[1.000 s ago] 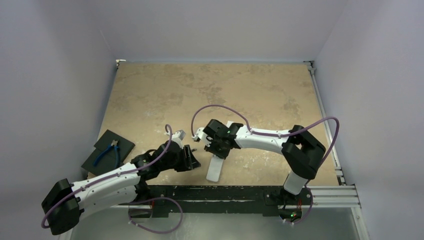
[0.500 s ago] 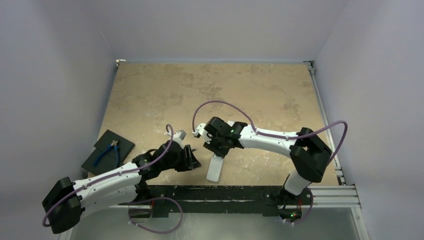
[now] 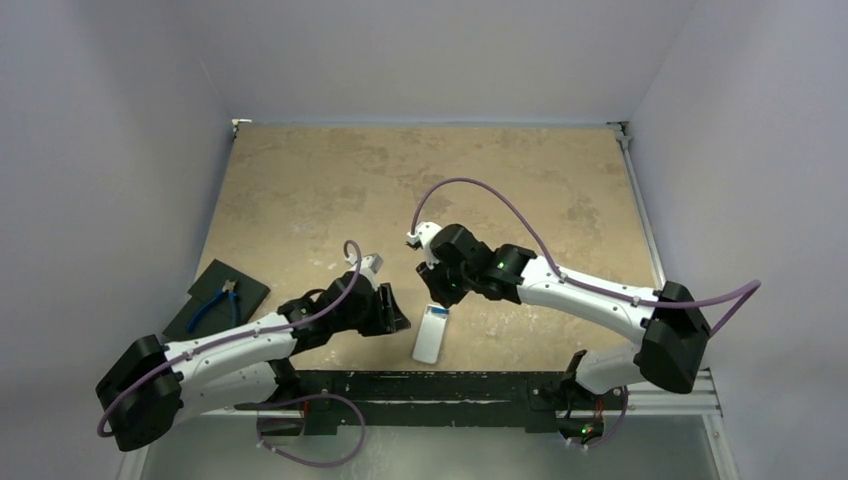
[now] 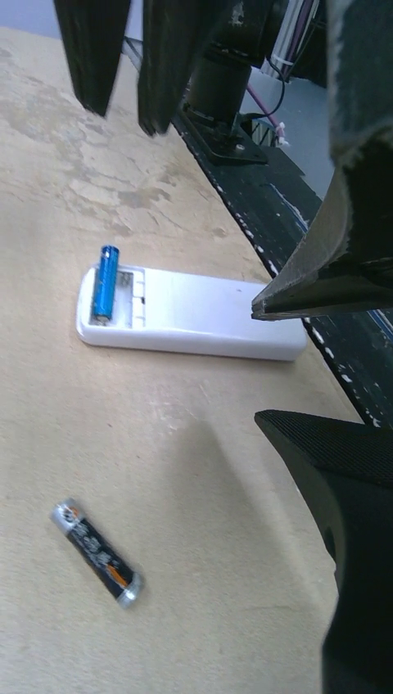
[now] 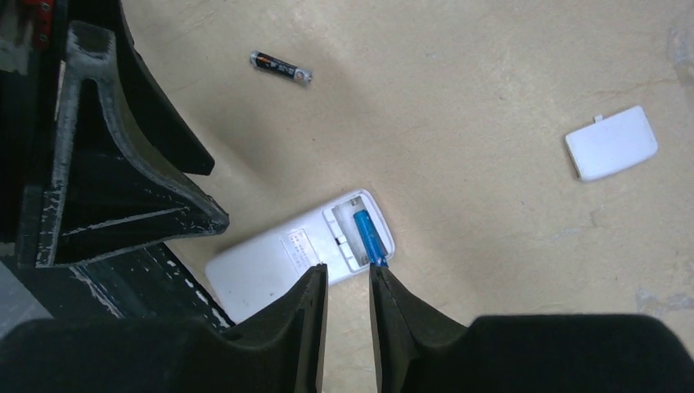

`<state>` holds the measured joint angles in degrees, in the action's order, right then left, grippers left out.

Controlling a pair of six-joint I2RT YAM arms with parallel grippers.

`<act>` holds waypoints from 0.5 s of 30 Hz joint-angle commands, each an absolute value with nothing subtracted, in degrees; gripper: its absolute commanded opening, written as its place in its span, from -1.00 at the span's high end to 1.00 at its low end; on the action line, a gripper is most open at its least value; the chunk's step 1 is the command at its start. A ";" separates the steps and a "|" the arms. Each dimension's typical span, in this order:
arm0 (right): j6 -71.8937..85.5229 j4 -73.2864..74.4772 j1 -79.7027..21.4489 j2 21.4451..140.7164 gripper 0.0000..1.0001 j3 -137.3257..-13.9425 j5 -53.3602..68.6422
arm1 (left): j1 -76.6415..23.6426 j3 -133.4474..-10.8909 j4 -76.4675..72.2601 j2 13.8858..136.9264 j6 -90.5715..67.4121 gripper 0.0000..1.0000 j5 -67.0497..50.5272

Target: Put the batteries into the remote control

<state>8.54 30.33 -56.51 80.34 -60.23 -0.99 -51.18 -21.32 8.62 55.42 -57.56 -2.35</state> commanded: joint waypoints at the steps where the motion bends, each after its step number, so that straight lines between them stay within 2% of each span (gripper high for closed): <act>1: 15.62 28.79 -55.80 77.55 0.37 -57.00 -3.93 | -50.15 -25.73 5.00 58.18 -54.12 0.10 -3.09; 8: 24.86 27.01 -55.28 72.98 0.37 -52.36 -7.96 | -48.39 -27.96 1.85 64.02 -51.95 0.11 -4.97; 15: 33.55 22.88 -55.20 68.60 0.27 -46.63 -10.45 | -46.93 -30.97 -2.31 70.06 -49.46 0.11 -7.14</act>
<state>26.48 27.03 -55.44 70.76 -48.95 -8.03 -47.77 -27.09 2.55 67.33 -52.56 -5.04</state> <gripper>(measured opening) 0.363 0.448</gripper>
